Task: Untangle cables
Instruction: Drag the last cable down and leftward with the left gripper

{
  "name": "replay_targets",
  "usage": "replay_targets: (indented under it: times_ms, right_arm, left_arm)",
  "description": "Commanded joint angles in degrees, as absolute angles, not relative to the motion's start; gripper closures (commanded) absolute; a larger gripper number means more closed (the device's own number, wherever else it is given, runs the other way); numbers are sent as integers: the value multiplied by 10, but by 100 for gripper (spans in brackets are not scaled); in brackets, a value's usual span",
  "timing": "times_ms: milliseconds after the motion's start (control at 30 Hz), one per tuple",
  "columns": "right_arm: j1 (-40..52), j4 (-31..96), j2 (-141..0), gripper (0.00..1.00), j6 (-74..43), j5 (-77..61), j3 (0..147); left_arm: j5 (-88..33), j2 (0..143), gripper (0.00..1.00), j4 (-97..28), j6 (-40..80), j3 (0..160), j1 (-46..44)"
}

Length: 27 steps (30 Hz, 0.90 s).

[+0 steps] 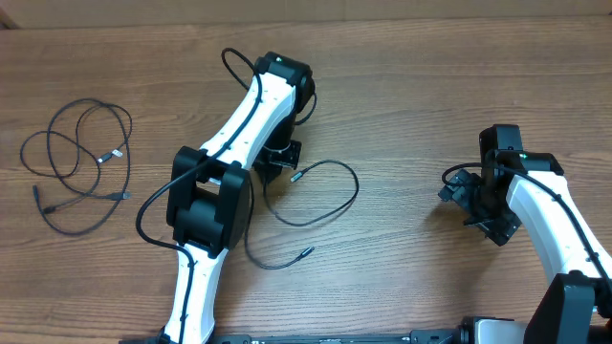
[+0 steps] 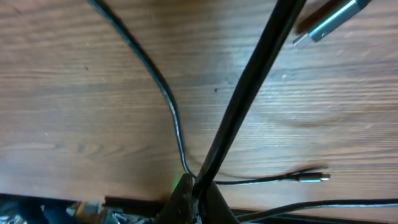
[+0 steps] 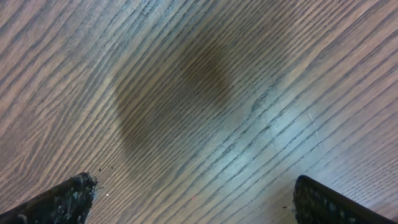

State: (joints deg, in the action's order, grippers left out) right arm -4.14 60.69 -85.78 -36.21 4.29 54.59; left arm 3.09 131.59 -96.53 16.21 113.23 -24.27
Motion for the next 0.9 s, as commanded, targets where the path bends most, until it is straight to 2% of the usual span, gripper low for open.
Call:
replay_targets:
  times_ms: [0,433,867]
  right_arm:
    - [-44,605,-855,0,-359,44,547]
    - [-44,602,-855,0,-359,44,547]
    - [-44,601,-855,0,-359,44,547]
  left_arm:
    - [29,1264,95,-968,170,1091,-241]
    - [27,1101,95,-879,199,854,-240]
    - [15,1086,96,-786,232,622,-240]
